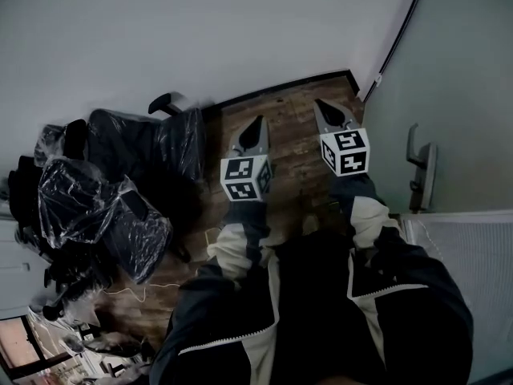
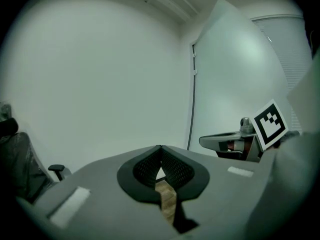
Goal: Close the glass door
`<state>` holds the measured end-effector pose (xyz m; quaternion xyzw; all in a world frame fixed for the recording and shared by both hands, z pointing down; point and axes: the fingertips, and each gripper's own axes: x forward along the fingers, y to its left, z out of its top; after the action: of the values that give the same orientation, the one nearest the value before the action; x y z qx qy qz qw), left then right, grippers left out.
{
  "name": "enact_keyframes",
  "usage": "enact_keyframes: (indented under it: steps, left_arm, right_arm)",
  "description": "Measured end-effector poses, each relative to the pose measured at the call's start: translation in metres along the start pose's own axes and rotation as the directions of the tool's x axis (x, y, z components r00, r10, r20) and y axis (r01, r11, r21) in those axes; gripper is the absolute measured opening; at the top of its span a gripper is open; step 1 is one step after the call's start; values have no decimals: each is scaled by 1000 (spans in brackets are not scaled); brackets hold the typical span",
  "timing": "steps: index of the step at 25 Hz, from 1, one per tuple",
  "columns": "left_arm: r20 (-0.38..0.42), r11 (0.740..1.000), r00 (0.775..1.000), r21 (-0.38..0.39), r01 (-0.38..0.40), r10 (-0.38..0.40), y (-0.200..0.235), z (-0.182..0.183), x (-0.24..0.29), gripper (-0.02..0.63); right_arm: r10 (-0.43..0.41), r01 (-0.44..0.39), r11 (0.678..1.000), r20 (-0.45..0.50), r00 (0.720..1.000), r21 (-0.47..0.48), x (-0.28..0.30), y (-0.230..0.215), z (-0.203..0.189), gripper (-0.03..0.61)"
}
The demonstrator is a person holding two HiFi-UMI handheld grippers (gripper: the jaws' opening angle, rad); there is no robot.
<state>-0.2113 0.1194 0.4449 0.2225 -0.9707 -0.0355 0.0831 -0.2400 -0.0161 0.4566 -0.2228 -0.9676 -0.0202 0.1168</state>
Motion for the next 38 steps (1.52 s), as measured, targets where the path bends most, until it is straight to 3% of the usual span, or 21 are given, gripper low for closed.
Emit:
enact_keyframes:
  steps: [5, 9, 11, 14, 17, 20, 23, 27, 31, 33, 35, 38]
  left_arm:
    - [-9, 997, 997, 5, 75, -75, 1, 8, 60, 3]
    - [-4, 975, 976, 29, 218, -218, -11, 23, 114, 3]
    - [-33, 943, 943, 36, 332, -331, -27, 24, 139, 2]
    - [-55, 866, 868, 57, 496, -494, -54, 28, 171, 3]
    - [-62, 776, 781, 80, 625, -622, -87, 35, 187, 3]
    - [-97, 661, 665, 73, 746, -740, -130, 28, 184, 3]
    - [-126, 522, 523, 42, 852, -843, -181, 17, 167, 2]
    - [-164, 302, 305, 42, 952, -938, -254, -3, 123, 3]
    - [-193, 144, 147, 32, 989, -970, -306, -19, 83, 3]
    - [-206, 81, 85, 25, 996, -975, -324, -25, 64, 3]
    - [-215, 33, 37, 22, 999, -976, -335, -30, 47, 2]
    - [-226, -5, 6, 47, 999, -974, -343, -34, 33, 3]
  right_arm:
    - [-105, 105, 994, -8, 994, 18, 19, -51, 5, 5]
    - [-227, 227, 973, -13, 974, 34, 30, -86, 12, 5]
    - [-326, 326, 944, -21, 945, 55, 24, -103, 12, 5]
    - [-473, 473, 876, -20, 881, 90, 8, -126, 16, 5]
    - [-589, 588, 801, -25, 808, 116, -16, -139, 14, 5]
    - [-691, 690, 711, -47, 721, 139, -53, -139, 4, 5]
    - [-787, 787, 600, -68, 613, 145, -101, -138, -8, 5]
    - [-895, 899, 407, -125, 427, 160, -186, -124, -35, 5]
    - [-945, 954, 254, -170, 280, 160, -254, -104, -53, 5]
    - [-957, 969, 189, -192, 218, 156, -280, -94, -62, 5]
    - [-962, 978, 142, -212, 173, 152, -299, -82, -68, 5]
    - [-962, 985, 118, -230, 145, 125, -309, -73, -71, 5]
